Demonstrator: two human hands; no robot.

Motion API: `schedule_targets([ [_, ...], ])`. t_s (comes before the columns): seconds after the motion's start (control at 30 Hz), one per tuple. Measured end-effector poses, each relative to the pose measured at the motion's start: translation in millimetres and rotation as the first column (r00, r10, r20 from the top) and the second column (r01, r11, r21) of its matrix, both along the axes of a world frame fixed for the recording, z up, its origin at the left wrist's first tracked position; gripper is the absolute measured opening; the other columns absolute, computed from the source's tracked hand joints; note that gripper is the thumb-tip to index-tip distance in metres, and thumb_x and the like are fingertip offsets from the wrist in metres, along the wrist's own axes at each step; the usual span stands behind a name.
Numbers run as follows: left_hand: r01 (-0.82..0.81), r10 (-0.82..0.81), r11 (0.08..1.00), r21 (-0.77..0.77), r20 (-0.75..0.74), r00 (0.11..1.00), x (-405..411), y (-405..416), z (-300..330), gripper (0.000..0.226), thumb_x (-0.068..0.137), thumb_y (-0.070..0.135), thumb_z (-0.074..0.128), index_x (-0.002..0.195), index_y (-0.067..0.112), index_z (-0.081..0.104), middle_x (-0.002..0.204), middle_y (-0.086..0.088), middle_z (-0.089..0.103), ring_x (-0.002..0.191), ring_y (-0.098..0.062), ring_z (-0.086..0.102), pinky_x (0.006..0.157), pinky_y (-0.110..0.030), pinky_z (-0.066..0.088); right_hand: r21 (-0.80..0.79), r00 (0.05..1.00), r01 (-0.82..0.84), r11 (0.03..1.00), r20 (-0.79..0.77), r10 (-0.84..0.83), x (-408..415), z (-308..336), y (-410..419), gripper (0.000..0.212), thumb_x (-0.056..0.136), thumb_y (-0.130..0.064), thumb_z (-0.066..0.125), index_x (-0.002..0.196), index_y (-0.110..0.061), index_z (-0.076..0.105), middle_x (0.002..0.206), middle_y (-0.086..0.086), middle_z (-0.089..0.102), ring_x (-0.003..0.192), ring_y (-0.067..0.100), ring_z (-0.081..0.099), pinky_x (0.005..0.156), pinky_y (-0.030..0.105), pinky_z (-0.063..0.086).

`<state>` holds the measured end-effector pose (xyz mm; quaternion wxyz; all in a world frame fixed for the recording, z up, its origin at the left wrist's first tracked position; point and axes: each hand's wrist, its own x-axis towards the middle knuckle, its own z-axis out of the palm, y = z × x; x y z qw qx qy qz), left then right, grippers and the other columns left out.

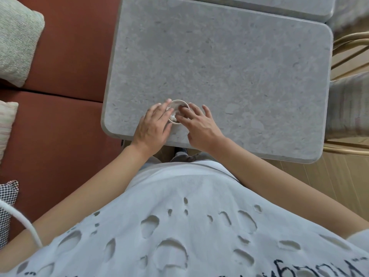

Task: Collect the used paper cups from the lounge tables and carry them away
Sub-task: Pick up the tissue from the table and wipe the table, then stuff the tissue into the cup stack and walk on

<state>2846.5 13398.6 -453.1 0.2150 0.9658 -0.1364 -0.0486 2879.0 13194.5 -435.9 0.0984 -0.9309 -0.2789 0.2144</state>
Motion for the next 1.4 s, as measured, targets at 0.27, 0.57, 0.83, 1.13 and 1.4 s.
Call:
schedule_targets([
  [0.27, -0.040, 0.039, 0.999, -0.022, -0.051, 0.998, 9, 0, 2, 0.051, 0.103, 0.021, 0.065, 0.151, 0.008, 0.055, 0.168, -0.011, 0.038, 0.144, -0.037, 0.045, 0.111, -0.050, 0.048, 0.049, 1.000, -0.002, 0.999, 0.029, 0.001, 7, 1, 6, 0.066, 0.084, -0.007, 0.063, 0.148, -0.022, 0.056, 0.155, 0.003, 0.047, 0.152, 0.031, 0.033, 0.124, 0.063, 0.021],
  [0.57, -0.110, 0.088, 0.989, -0.103, -0.194, 0.977, 20, -9, 7, 0.093, 0.087, 0.041, 0.082, 0.162, 0.014, 0.033, 0.165, -0.009, 0.036, 0.150, -0.031, 0.039, 0.119, -0.045, 0.041, 0.215, 0.990, 0.052, 0.975, 0.118, -0.079, 4, 6, -10, 0.050, 0.082, -0.002, 0.065, 0.130, -0.014, 0.073, 0.150, 0.009, 0.059, 0.140, 0.035, 0.052, 0.115, 0.055, 0.035],
  [0.83, -0.071, 0.049, 0.994, -0.088, -0.222, 0.974, 36, -17, 5, 0.084, 0.081, 0.037, 0.086, 0.153, 0.017, 0.046, 0.149, -0.007, 0.051, 0.132, -0.033, 0.053, 0.101, -0.048, 0.052, 0.279, 0.947, 0.255, 0.926, 0.122, -0.298, -10, 20, -19, 0.053, 0.082, 0.003, 0.064, 0.132, -0.014, 0.072, 0.150, 0.011, 0.058, 0.140, 0.035, 0.051, 0.113, 0.051, 0.039],
  [1.13, 0.026, -0.053, 0.980, -0.195, -0.136, 0.989, 57, -14, 28, 0.083, 0.081, 0.041, 0.090, 0.150, 0.019, 0.048, 0.144, -0.004, 0.055, 0.126, -0.028, 0.059, 0.094, -0.041, 0.053, 0.292, 0.833, 0.487, 0.823, 0.129, -0.538, -38, 42, -9, 0.057, 0.083, 0.004, 0.062, 0.138, -0.011, 0.067, 0.151, 0.012, 0.057, 0.140, 0.036, 0.051, 0.112, 0.051, 0.041],
  [1.4, 0.129, -0.201, 0.908, -0.399, -0.144, 0.969, 64, -9, 92, 0.094, 0.070, 0.065, 0.074, 0.146, 0.013, 0.054, 0.138, -0.005, 0.059, 0.121, -0.012, 0.054, 0.100, -0.023, 0.044, 0.383, 0.636, 0.702, 0.600, 0.042, -0.771, -68, 64, 19, 0.073, 0.089, -0.029, 0.082, 0.153, -0.014, 0.051, 0.155, 0.005, 0.052, 0.143, 0.026, 0.048, 0.117, 0.051, 0.044],
])
